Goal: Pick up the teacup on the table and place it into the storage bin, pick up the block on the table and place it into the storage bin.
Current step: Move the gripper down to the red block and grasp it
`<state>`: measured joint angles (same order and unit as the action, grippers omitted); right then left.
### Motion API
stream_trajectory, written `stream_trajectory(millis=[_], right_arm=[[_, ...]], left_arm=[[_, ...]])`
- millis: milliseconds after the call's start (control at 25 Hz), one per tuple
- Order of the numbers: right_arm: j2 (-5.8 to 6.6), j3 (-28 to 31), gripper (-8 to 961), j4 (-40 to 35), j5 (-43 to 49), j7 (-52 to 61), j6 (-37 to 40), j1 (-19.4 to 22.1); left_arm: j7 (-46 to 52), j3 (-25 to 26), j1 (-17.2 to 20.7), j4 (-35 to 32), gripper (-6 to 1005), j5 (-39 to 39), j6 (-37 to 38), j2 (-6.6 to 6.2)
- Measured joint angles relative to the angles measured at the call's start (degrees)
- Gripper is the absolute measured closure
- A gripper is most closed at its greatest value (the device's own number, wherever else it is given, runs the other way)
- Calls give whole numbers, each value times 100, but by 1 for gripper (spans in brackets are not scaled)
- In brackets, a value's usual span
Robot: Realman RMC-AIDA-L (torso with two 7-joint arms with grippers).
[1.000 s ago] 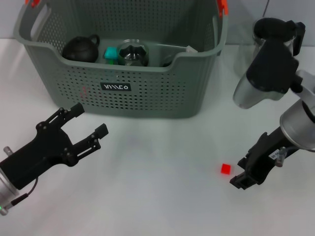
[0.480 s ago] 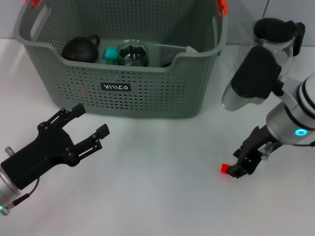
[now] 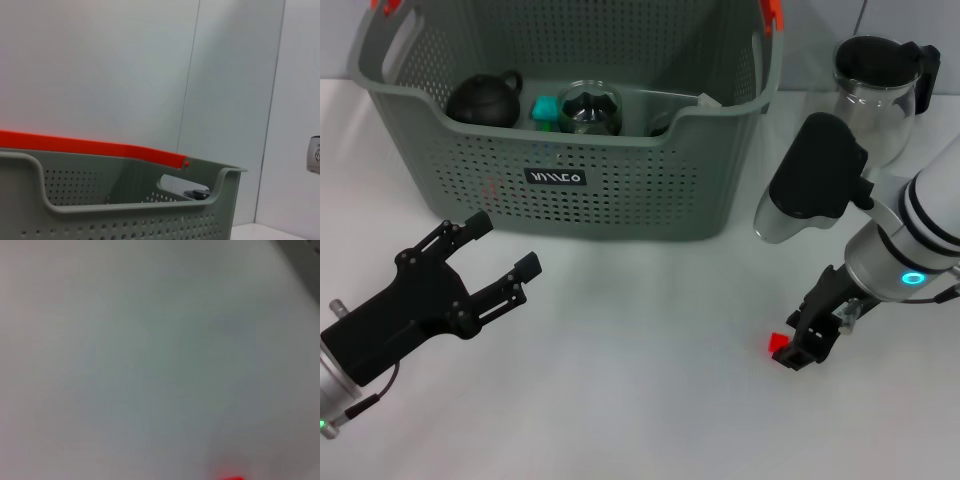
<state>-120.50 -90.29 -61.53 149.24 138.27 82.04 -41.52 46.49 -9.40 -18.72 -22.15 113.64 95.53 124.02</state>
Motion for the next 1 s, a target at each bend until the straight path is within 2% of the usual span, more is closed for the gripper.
stream_trajectory(millis=[280, 720, 920, 1000], right_arm=[[-10, -108, 463, 411, -113, -5, -169, -200], [-26, -131, 467, 493, -148, 123, -291, -267], [-20, -136, 702, 590, -163, 141, -279, -310], [-22, -132, 720, 602, -169, 142, -271, -316]], left_arm=[[0, 0, 0, 0, 156, 0, 0, 0], [0, 0, 0, 0, 156, 8, 0, 0], [0, 0, 0, 8, 156, 5, 0, 0], [0, 0, 0, 9, 156, 1, 0, 0]])
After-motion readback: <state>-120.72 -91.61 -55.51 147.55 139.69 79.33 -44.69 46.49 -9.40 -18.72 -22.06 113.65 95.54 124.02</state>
